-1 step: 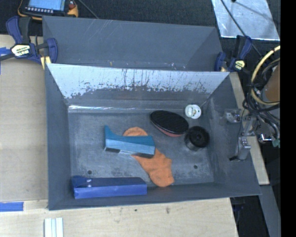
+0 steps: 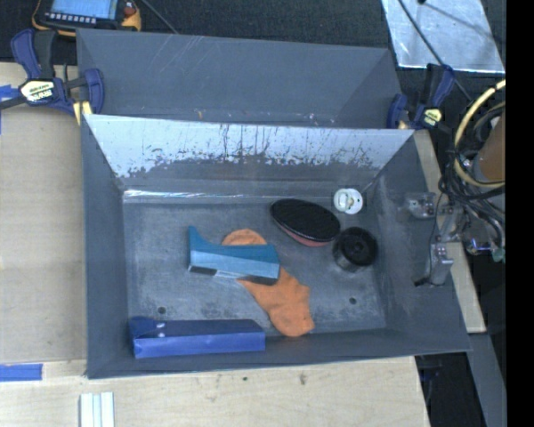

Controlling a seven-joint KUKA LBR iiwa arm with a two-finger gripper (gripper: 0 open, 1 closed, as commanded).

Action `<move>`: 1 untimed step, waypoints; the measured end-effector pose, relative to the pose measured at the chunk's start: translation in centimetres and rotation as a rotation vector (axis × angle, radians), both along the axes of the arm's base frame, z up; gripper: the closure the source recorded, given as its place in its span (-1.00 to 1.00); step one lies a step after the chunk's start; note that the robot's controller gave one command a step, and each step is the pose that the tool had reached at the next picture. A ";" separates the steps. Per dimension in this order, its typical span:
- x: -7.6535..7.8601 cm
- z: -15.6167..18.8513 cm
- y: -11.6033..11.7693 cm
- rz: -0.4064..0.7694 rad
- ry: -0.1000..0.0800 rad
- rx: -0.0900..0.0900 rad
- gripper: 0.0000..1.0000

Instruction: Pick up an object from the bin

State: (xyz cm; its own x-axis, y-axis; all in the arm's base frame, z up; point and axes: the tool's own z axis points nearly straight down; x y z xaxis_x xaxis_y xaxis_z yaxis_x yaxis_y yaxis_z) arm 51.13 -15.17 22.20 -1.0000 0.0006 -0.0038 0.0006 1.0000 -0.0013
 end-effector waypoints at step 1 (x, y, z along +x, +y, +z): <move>2.1 -5.2 1.2 -0.120 -0.003 0.001 -1.00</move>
Offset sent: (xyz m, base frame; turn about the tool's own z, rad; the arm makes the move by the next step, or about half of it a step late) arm 0.0910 0.0155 -0.1520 0.1000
